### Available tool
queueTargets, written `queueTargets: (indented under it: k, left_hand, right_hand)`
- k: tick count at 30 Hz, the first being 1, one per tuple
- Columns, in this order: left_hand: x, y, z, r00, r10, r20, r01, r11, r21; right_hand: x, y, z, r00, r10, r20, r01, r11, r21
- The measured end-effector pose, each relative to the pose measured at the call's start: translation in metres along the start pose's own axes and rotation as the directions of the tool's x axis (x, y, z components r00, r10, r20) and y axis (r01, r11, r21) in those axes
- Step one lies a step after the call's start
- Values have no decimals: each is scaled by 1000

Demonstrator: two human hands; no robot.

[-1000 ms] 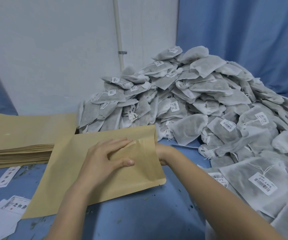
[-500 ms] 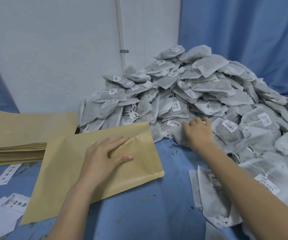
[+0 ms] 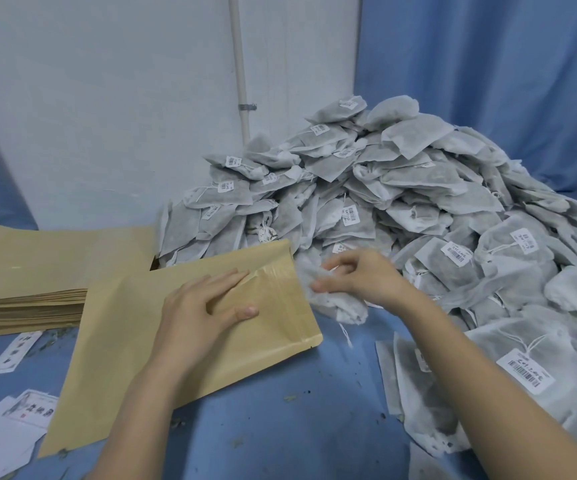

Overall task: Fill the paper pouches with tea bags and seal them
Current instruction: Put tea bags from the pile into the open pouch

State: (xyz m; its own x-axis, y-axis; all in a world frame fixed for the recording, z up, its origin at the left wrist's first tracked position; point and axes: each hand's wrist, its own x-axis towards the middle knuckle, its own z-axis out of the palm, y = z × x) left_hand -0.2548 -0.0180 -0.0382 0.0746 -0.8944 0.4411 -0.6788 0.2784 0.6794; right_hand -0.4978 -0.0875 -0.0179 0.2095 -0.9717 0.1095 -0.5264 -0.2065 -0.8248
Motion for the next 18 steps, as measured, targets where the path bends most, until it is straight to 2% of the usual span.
queueTargets:
  k: [1, 3, 6, 10, 12, 16, 18]
  left_hand:
    - [0, 1, -1, 1000, -6, -3, 6, 1000, -4]
    - [0, 2, -2, 1000, -2, 19, 3, 1000, -20]
    - [0, 6, 2, 997, 34, 67, -32, 999, -31]
    - [1, 5, 3, 999, 14, 32, -14, 1000, -12]
    - [0, 5, 4, 999, 21, 48, -20, 1000, -13]
    - [0, 9, 6, 996, 56, 72, -55, 998, -16]
    - [1, 9, 6, 992, 78, 100, -76, 997, -27]
  right_hand:
    - [0, -3, 4, 998, -24, 61, 24, 1000, 3]
    - [3, -12, 17, 994, -69, 87, 71, 997, -15]
    - [18, -26, 39, 994, -106, 29, 110, 971, -212]
    - [29, -35, 59, 980, -175, 98, 200, 891, -408]
    - [28, -31, 62, 948, -144, 282, 243, 903, -355]
    - [20, -33, 63, 856, 67, 513, -12, 994, -108]
    - [20, -29, 63, 793, 148, 591, -183, 983, -2]
